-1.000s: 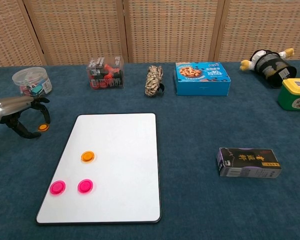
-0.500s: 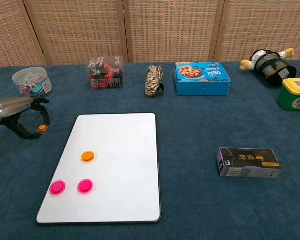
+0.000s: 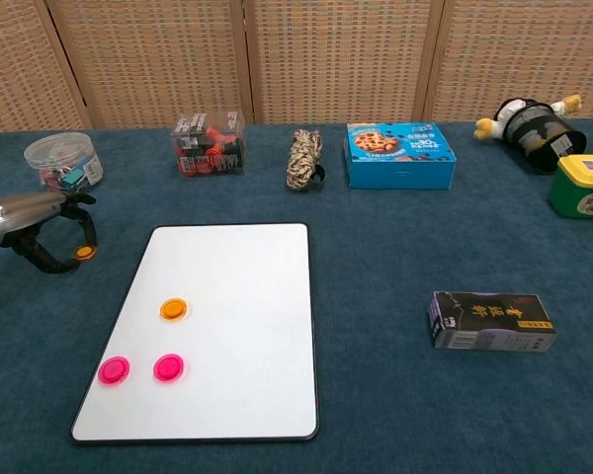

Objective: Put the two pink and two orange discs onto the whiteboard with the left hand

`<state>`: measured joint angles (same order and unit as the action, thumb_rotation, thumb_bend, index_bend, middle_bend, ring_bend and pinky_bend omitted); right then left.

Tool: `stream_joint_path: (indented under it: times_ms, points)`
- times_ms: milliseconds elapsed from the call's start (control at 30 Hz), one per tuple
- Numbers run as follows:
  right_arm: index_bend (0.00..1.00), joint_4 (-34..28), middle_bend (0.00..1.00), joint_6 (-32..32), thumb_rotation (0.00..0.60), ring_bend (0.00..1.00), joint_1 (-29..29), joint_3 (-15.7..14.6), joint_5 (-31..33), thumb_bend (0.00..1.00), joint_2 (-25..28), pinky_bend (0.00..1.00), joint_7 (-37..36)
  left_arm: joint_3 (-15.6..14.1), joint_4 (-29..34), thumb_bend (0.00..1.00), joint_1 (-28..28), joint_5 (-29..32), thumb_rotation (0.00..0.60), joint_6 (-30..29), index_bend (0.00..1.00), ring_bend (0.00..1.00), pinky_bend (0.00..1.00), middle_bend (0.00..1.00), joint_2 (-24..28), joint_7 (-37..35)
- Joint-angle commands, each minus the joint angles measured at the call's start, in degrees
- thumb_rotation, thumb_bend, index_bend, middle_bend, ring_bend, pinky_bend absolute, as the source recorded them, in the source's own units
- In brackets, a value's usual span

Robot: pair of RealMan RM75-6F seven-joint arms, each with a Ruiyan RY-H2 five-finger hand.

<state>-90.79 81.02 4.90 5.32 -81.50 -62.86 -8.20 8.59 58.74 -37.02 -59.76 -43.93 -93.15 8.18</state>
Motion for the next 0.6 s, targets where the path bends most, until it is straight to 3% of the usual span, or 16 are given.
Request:
stream_joint_path:
  times_ms: [33, 333, 600]
  points:
    - [0.00, 0.0, 0.00, 0.0, 0.600, 0.00, 0.0, 0.0, 0.0, 0.03, 0.0, 0.00, 0.0, 0.1, -0.3, 0.42, -0.1, -0.2, 0.600, 0.0, 0.72, 0.00, 0.00, 0.00, -0.3, -0.2]
    - [0.00, -0.1, 0.00, -0.1, 0.600, 0.00, 0.1, 0.0, -0.1, 0.03, 0.0, 0.00, -0.1, 0.6, -1.2, 0.43, 0.5, -1.7, 0.600, -3.0, 0.80, 0.00, 0.00, 0.00, -1.6, -1.0]
    - [0.00, -0.2, 0.00, -0.3, 0.600, 0.00, 0.2, 0.0, -0.1, 0.03, 0.0, 0.00, -0.2, 1.1, -0.5, 0.43, 0.9, -2.9, 0.600, -4.8, 0.81, 0.00, 0.00, 0.00, -1.3, -1.8]
